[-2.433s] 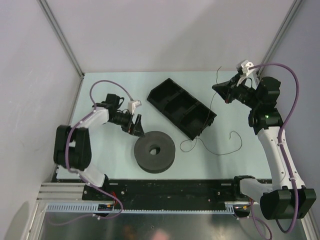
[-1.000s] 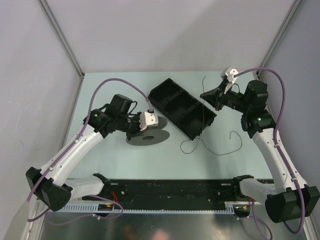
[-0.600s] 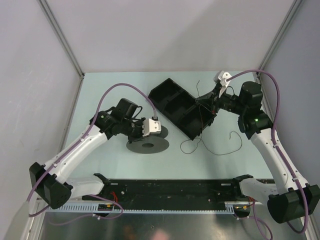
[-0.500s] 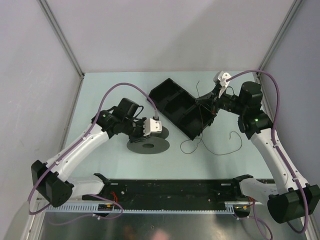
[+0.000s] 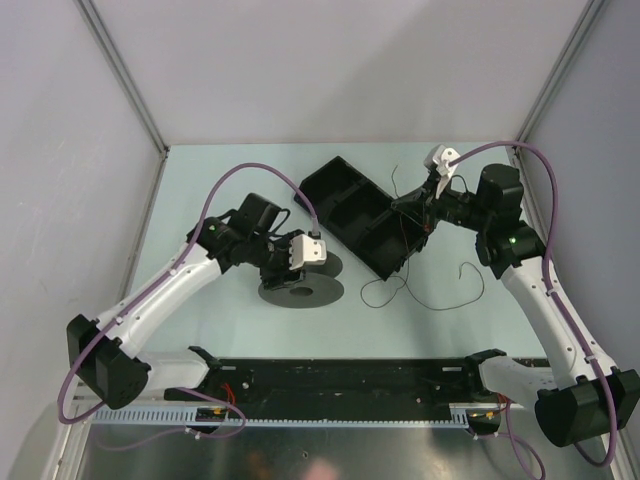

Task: Wrap the cables

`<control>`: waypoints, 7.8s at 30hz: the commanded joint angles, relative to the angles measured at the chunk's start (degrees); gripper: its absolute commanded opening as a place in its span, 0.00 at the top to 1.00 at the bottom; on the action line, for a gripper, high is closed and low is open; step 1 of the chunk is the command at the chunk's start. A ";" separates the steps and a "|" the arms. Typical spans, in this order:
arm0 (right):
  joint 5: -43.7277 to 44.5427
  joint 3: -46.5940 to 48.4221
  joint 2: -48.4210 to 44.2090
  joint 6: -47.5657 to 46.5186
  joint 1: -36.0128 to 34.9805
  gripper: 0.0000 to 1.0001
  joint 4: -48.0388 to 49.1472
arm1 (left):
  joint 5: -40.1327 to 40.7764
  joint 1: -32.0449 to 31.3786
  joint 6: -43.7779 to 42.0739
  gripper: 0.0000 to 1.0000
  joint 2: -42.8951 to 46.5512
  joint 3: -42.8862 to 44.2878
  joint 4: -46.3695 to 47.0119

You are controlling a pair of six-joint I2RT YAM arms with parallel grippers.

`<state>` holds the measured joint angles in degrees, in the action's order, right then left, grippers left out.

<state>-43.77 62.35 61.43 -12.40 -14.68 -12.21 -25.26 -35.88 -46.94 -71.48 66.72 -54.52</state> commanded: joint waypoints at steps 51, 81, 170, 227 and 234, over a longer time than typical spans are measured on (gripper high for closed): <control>2.90 0.14 -8.56 8.24 -17.70 1.00 8.23 | -16.31 -1.01 76.84 0.36 8.61 -3.26 80.12; 3.39 0.14 -6.67 8.53 -20.54 1.00 9.38 | -13.14 -6.99 77.43 0.68 4.59 -5.91 84.23; 15.91 -4.32 -8.70 -11.99 -27.60 0.76 5.98 | -20.31 -6.01 73.63 1.00 9.75 -1.31 63.23; 21.38 -1.04 -9.91 -49.57 -39.91 0.71 -17.74 | -28.63 -8.25 59.69 1.00 -2.03 6.17 24.51; 22.80 -0.71 -9.19 -51.16 -40.43 0.76 -18.47 | -28.44 -8.71 59.10 1.00 -2.42 6.31 23.27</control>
<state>-22.65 58.67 51.92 -61.82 -54.52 -30.48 -53.95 -43.83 13.76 -73.67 70.52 -30.22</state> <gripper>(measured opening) 0.235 0.008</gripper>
